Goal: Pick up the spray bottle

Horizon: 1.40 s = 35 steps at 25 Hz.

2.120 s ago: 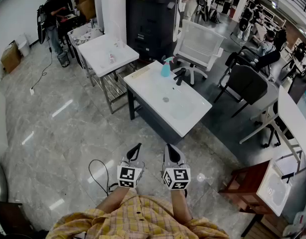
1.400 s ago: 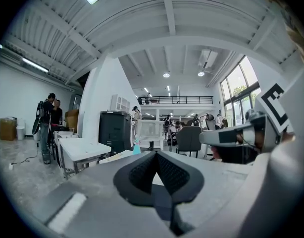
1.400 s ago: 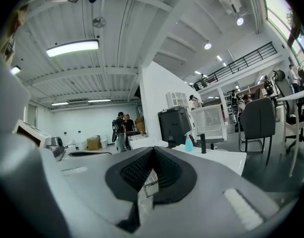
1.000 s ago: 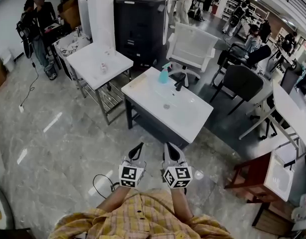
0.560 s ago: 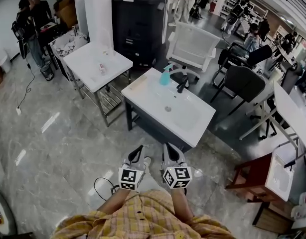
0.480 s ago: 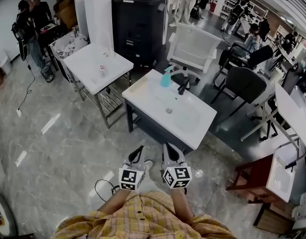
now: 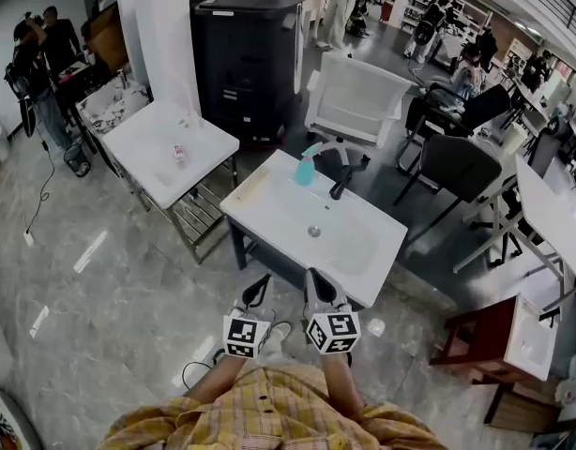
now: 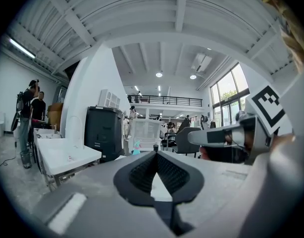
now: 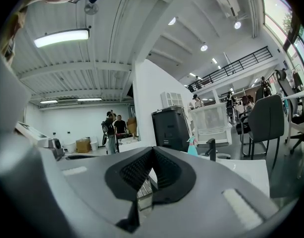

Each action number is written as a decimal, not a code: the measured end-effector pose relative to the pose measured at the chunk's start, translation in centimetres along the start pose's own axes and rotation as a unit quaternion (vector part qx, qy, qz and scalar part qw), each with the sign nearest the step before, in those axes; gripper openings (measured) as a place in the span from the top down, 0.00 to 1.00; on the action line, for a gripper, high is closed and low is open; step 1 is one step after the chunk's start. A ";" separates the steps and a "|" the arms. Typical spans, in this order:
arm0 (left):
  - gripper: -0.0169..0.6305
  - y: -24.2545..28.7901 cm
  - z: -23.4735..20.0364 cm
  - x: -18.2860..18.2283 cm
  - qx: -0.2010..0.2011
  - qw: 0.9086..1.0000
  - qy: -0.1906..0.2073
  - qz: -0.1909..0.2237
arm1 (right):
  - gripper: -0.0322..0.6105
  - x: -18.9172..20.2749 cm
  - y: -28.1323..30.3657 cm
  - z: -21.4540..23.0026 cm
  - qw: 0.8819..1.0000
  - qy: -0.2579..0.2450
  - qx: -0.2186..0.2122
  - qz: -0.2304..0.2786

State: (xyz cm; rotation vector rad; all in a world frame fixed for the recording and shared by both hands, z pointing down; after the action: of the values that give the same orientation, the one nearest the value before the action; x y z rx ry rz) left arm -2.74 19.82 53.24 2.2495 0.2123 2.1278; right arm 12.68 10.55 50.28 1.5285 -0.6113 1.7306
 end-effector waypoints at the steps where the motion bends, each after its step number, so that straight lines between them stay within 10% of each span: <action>1: 0.98 0.9 -0.6 -0.3 0.003 1.000 -0.002 0.001 | 0.95 -0.4 0.9 0.3 1.000 0.000 0.002 0.002; 35: 0.98 22.7 -9.4 -2.5 0.066 0.998 0.001 -0.020 | 0.95 -2.3 18.3 12.1 0.997 0.036 0.071 0.002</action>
State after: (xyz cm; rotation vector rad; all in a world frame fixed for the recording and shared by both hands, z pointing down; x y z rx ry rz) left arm -10.60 -3.59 54.10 2.2898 0.4069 2.1569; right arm 6.04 -10.42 52.32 1.5537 -0.4643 1.8582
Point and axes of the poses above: the fingertips, and each gripper's own axes: y forward along the fingers, z to its right, x out of its underside, the point moved 9 cm from there along -y, backward along the fingers, and after that the axes turned 3 degrees about x, right-handed, at the moved point
